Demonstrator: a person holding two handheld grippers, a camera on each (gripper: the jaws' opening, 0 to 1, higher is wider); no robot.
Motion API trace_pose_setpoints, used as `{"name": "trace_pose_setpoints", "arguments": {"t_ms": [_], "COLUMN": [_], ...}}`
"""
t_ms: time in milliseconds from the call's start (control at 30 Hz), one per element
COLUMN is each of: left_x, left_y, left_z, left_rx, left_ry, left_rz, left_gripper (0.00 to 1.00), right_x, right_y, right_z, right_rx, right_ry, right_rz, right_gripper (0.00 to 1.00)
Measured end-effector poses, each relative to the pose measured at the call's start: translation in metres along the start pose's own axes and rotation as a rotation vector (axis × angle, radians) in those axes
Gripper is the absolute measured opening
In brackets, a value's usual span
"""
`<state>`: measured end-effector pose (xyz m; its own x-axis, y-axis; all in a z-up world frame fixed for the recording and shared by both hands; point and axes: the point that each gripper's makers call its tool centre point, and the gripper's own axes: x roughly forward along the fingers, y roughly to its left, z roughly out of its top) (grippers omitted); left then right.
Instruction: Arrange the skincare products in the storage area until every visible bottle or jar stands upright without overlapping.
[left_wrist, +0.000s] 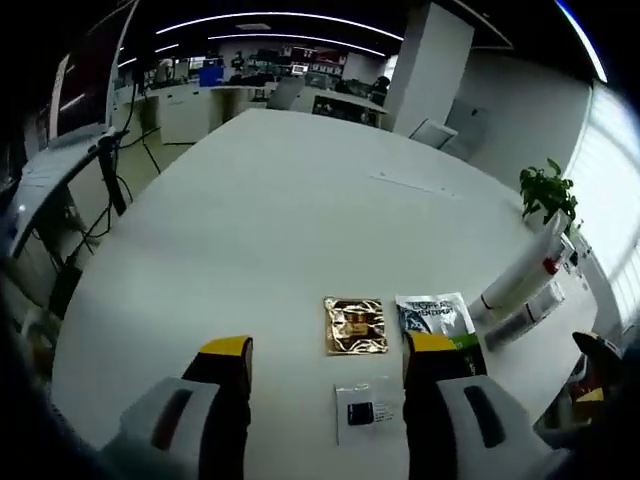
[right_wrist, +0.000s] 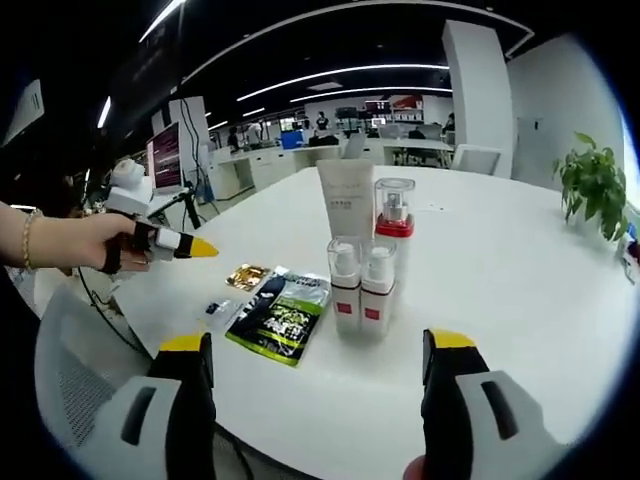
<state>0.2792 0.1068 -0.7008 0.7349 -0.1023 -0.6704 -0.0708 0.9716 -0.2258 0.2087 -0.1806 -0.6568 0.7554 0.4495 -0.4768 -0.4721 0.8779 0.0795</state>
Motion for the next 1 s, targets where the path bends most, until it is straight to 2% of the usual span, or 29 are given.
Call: {"name": "trace_pose_setpoints", "arguments": {"t_ms": [200,267,333,400,433,600,767,833,900,1000], "left_x": [-0.037,-0.044,-0.051,-0.061,-0.063,-0.073,-0.080,-0.085,-0.087,-0.091], "left_y": [0.013,0.018,0.023,0.023,0.019,0.014,0.009,0.006,0.002,-0.002], "left_z": [-0.009,-0.011,-0.011,-0.011,-0.012,-0.011,-0.017,-0.018,-0.022,-0.023], "left_rx": [-0.049,-0.046,-0.011,0.020,0.025,0.034,0.113,0.216,0.271,0.267], "left_ry": [-0.038,-0.038,-0.057,-0.062,-0.054,-0.074,-0.061,-0.068,-0.061,-0.068], "left_rz": [-0.018,-0.020,-0.056,-0.071,-0.100,-0.152,-0.204,-0.219,-0.245,-0.267], "left_gripper": [0.60,0.60,0.63,0.69,0.70,0.77,0.83,0.85,0.88,0.90], "right_x": [-0.003,-0.003,-0.004,-0.003,-0.003,-0.002,-0.001,0.000,0.000,0.000], "right_y": [0.003,0.003,0.003,0.004,0.003,0.004,0.005,0.004,0.003,0.003], "right_z": [0.000,-0.001,-0.001,-0.002,-0.003,-0.004,-0.005,-0.005,-0.006,-0.006], "right_rx": [-0.012,-0.008,-0.011,-0.016,-0.017,-0.029,-0.035,-0.034,-0.033,-0.035], "right_ry": [-0.004,-0.004,-0.003,-0.001,0.000,0.008,0.011,0.010,0.010,0.010], "right_rz": [0.007,0.007,0.009,0.013,0.013,0.022,0.023,0.022,0.020,0.017], "right_gripper": [0.86,0.86,0.86,0.86,0.86,0.86,0.86,0.85,0.85,0.85]}}
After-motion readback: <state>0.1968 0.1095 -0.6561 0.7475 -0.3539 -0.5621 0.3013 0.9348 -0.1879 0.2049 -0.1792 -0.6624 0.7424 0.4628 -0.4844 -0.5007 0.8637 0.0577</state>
